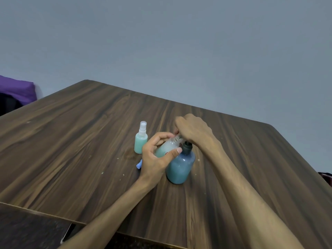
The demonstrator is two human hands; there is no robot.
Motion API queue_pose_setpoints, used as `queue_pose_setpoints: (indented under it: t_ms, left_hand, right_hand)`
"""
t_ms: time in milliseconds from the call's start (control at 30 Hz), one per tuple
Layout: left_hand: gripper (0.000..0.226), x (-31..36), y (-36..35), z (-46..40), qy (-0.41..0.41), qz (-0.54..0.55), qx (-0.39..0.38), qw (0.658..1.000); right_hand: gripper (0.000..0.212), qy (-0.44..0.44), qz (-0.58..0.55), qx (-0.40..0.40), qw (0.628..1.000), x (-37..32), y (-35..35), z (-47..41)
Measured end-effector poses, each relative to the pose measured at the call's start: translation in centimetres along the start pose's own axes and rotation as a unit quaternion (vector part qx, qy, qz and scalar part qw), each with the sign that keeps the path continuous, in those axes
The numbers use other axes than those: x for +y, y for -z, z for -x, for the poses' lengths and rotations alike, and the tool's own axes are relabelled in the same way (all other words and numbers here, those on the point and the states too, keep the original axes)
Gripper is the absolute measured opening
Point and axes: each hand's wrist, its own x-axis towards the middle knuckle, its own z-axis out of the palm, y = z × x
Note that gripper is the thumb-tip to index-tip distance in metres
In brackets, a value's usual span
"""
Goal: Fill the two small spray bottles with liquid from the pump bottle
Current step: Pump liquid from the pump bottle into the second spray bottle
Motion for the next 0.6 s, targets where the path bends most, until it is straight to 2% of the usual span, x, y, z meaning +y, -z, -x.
queue_pose_setpoints:
  t_ms: [600]
  left_hand:
    - [0.035,0.13,-0.07,-0.17,-0.001,0.003,-0.007,1.0]
  right_hand:
    - [0.045,0.0,-0.011,-0.019,1.0,0.08,-0.49,-0.36]
